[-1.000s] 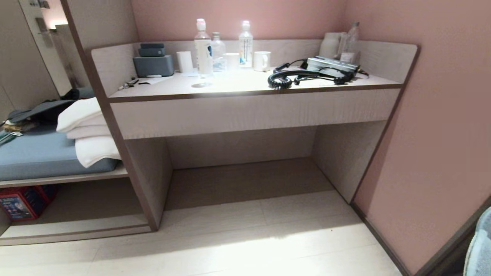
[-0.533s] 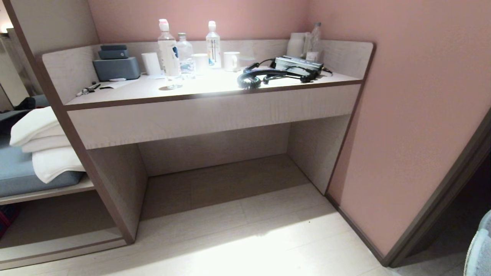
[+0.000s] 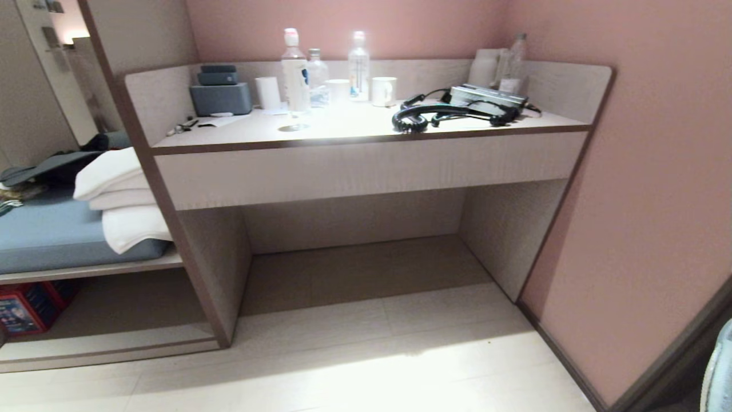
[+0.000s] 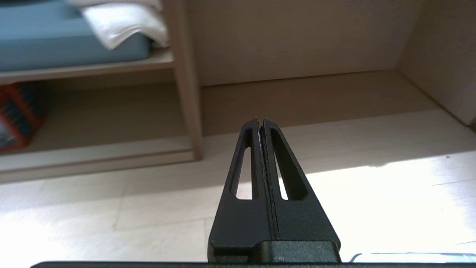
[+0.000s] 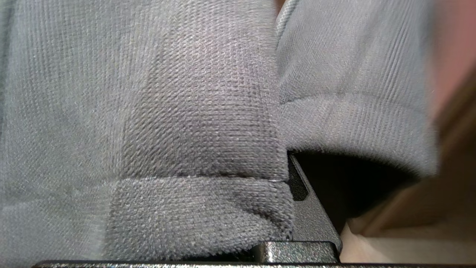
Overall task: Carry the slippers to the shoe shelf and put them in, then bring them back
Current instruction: Place the slippers into the shoe cabinet
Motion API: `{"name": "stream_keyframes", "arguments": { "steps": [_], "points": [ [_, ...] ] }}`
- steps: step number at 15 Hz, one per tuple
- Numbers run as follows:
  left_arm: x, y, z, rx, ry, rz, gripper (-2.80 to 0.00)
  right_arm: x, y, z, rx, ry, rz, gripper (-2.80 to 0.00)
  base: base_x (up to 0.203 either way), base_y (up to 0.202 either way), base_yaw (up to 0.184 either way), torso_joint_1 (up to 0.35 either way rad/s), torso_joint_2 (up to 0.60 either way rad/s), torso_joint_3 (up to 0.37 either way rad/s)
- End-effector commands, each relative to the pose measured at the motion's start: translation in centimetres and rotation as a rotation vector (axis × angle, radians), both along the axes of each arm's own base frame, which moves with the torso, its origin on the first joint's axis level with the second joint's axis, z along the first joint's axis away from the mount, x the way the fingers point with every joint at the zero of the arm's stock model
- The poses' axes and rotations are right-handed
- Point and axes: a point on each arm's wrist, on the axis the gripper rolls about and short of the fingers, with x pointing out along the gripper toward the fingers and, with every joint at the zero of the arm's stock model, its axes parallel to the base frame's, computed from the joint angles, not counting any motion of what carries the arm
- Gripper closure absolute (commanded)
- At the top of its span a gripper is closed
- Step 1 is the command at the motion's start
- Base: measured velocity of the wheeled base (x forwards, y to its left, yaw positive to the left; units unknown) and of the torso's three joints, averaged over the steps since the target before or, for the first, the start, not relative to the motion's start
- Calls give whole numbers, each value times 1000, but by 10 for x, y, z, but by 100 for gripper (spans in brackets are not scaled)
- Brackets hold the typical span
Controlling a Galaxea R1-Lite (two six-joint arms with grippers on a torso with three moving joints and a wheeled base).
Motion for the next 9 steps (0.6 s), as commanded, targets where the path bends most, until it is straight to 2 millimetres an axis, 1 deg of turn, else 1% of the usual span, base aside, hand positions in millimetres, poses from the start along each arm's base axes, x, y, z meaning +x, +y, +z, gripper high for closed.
{"name": "stream_keyframes", "arguments": {
  "steps": [1,3,4,9],
  "points": [
    [0,0,0,0,1,1,0,0,0,0,-1,1,1,0,2,-8,177,2,2,7],
    [0,0,0,0,1,1,0,0,0,0,-1,2,1,0,0,-4,150,5,6,2],
    [0,0,0,0,1,1,0,0,0,0,-1,1,1,0,1,-3,83,7,2,12],
    [0,0,0,0,1,1,0,0,0,0,0,2,1,0,0,0,0,0,0,0]
  ]
}}
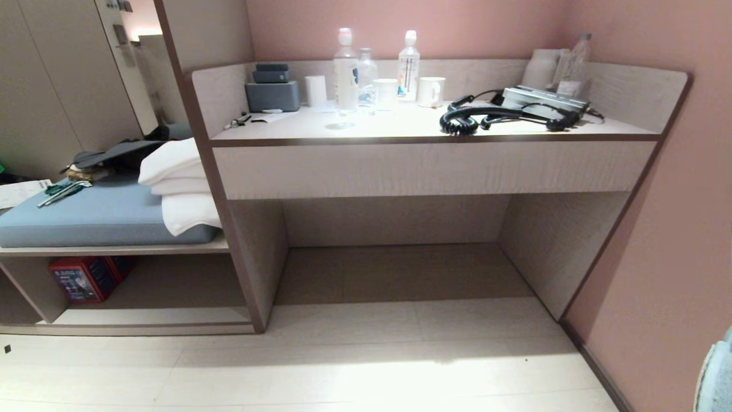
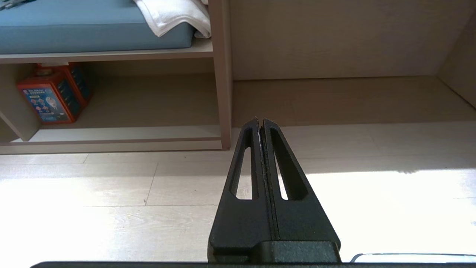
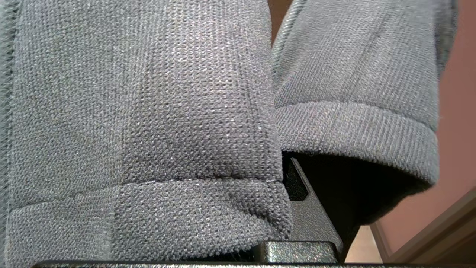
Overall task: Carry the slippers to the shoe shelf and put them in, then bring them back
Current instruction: Place the slippers into the shoe cabinet
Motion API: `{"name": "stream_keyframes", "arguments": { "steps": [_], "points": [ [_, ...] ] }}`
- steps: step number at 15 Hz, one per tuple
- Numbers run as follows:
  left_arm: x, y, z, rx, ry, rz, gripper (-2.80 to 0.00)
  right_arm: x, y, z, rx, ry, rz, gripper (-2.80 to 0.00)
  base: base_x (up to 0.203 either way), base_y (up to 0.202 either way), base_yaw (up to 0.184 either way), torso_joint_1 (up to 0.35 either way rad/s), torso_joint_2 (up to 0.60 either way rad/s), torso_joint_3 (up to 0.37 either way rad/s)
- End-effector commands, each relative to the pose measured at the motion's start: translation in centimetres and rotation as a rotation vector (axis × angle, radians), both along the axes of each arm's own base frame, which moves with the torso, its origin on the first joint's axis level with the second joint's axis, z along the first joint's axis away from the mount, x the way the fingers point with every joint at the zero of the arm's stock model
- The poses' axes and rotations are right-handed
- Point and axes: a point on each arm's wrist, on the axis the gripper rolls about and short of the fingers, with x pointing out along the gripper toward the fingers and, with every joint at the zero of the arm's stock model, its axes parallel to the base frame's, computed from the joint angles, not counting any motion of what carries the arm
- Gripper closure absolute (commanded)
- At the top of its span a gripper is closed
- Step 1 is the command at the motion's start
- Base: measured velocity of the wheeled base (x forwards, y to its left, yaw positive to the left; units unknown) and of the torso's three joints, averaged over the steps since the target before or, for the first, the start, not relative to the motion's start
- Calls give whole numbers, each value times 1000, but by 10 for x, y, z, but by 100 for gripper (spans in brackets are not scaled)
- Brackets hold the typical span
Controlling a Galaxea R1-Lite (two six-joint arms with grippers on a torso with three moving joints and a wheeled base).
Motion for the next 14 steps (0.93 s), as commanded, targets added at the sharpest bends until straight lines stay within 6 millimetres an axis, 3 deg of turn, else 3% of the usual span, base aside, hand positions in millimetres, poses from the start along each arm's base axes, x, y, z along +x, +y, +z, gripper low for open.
{"name": "stream_keyframes", "arguments": {
  "steps": [1,6,14],
  "points": [
    [0,0,0,-1,1,1,0,0,0,0,1,1,0,0,0,0,0,0,0,0],
    [0,0,0,-1,1,1,0,0,0,0,2,2,1,0,1,38,-5,2,1,-1],
    [0,0,0,-2,1,1,0,0,0,0,-1,1,-1,0,0,193,-3,0,3,1]
  ]
}}
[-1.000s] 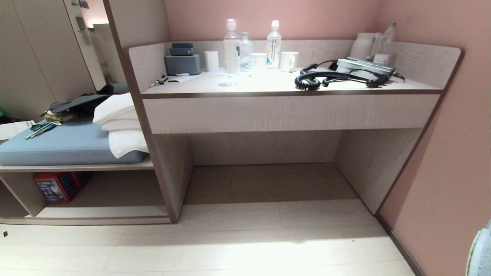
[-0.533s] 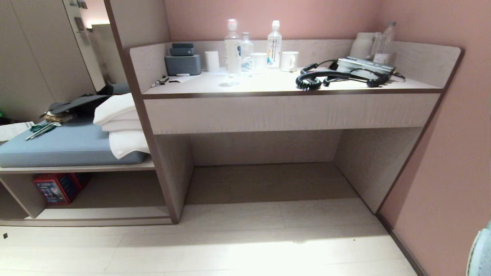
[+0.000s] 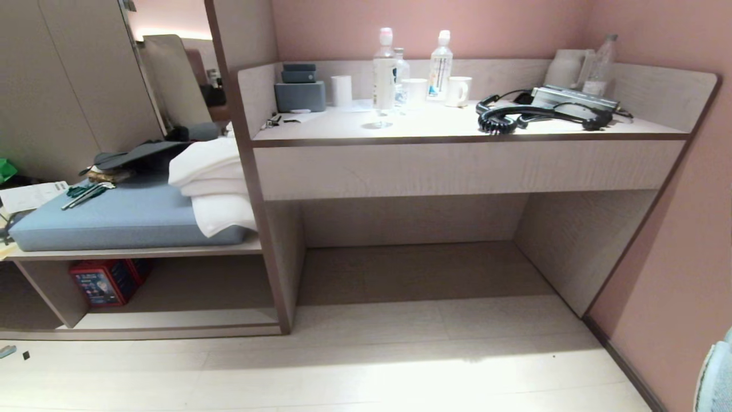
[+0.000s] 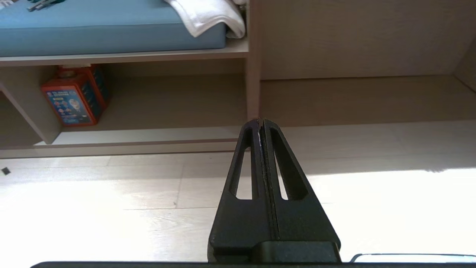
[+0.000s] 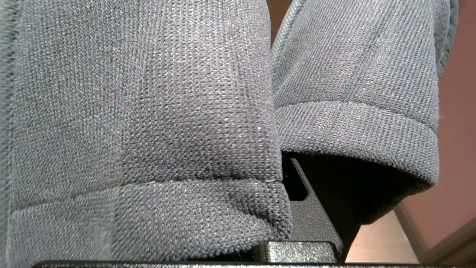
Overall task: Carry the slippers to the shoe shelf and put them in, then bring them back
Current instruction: Place the slippers into the shoe cabinet
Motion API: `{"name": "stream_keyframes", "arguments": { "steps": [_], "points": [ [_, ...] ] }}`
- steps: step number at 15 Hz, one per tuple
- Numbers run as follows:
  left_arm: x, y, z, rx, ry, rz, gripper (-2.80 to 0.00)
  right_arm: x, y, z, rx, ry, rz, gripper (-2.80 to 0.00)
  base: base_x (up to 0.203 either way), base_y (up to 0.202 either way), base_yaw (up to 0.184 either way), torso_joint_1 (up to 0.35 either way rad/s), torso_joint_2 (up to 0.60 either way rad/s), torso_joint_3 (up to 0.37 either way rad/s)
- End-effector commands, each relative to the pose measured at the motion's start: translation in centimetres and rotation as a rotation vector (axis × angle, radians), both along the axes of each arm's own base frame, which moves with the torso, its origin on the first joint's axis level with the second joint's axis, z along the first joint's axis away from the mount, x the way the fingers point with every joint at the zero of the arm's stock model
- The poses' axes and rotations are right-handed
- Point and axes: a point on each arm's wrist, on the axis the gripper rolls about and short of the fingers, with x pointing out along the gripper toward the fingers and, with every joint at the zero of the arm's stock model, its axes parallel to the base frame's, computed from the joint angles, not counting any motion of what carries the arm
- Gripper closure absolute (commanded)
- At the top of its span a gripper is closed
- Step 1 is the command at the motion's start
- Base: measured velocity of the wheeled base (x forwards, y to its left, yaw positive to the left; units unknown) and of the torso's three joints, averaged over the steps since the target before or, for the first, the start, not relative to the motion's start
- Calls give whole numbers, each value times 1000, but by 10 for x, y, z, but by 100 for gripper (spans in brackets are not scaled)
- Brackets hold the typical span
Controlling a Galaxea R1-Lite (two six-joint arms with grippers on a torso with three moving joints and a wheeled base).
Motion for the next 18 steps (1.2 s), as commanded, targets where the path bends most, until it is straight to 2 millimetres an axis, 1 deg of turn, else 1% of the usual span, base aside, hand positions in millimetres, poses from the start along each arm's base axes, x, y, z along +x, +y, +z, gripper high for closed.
{"name": "stream_keyframes", "arguments": {
  "steps": [1,18],
  "points": [
    [0,0,0,0,1,1,0,0,0,0,-1,2,-1,0,0,191,-2,2,2,-2],
    [0,0,0,2,1,1,0,0,0,0,20,1,-1,0,0,196,-2,3,2,3]
  ]
}}
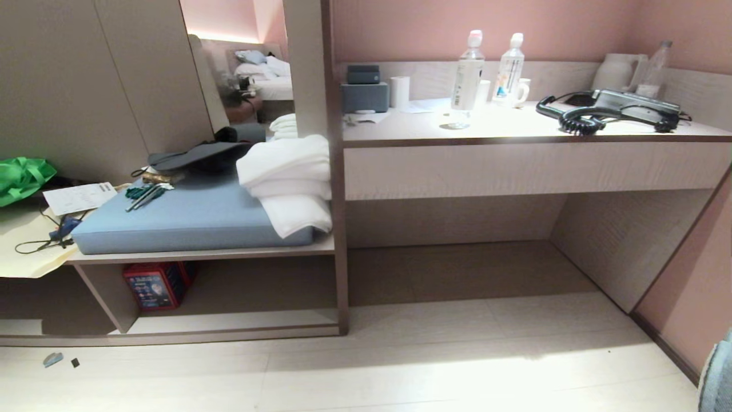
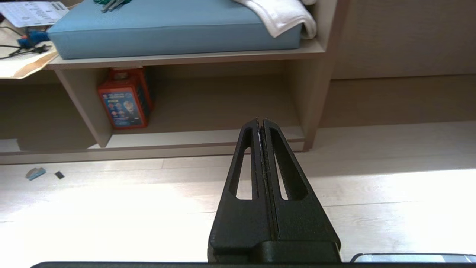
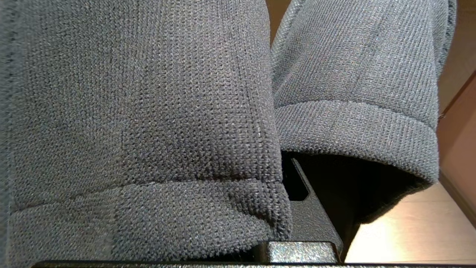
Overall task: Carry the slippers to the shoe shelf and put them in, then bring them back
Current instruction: Place the slippers into the shoe cabinet
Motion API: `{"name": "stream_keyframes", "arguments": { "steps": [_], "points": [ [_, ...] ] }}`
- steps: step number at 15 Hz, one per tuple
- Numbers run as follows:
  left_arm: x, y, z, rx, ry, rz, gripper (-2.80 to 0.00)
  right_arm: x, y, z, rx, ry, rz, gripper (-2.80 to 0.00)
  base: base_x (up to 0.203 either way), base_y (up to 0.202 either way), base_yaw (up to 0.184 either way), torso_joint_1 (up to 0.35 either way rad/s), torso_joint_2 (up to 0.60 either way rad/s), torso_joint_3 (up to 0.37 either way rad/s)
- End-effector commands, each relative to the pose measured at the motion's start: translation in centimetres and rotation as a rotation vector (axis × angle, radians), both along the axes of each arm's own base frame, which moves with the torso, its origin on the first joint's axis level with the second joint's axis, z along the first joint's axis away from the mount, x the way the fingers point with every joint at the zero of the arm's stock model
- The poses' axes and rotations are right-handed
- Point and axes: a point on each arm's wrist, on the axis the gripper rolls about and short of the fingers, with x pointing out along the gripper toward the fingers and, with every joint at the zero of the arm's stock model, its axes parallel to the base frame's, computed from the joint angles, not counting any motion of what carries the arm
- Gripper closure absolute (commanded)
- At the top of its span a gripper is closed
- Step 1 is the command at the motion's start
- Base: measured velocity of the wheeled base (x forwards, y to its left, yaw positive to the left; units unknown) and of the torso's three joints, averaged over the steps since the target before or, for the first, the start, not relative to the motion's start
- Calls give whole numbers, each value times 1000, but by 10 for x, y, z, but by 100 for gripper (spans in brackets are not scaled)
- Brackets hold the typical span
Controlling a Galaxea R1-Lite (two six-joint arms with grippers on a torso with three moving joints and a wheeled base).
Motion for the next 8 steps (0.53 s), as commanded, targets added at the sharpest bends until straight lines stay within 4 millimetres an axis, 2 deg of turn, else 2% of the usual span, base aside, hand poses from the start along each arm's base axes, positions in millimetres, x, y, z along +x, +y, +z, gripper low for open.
{"name": "stream_keyframes", "arguments": {
  "steps": [1,8],
  "points": [
    [0,0,0,0,1,0,0,0,0,0,0,2,1,0,0,193,-2,2,-2,7],
    [0,0,0,0,1,0,0,0,0,0,0,2,1,0,0,195,-3,-1,1,3]
  ]
}}
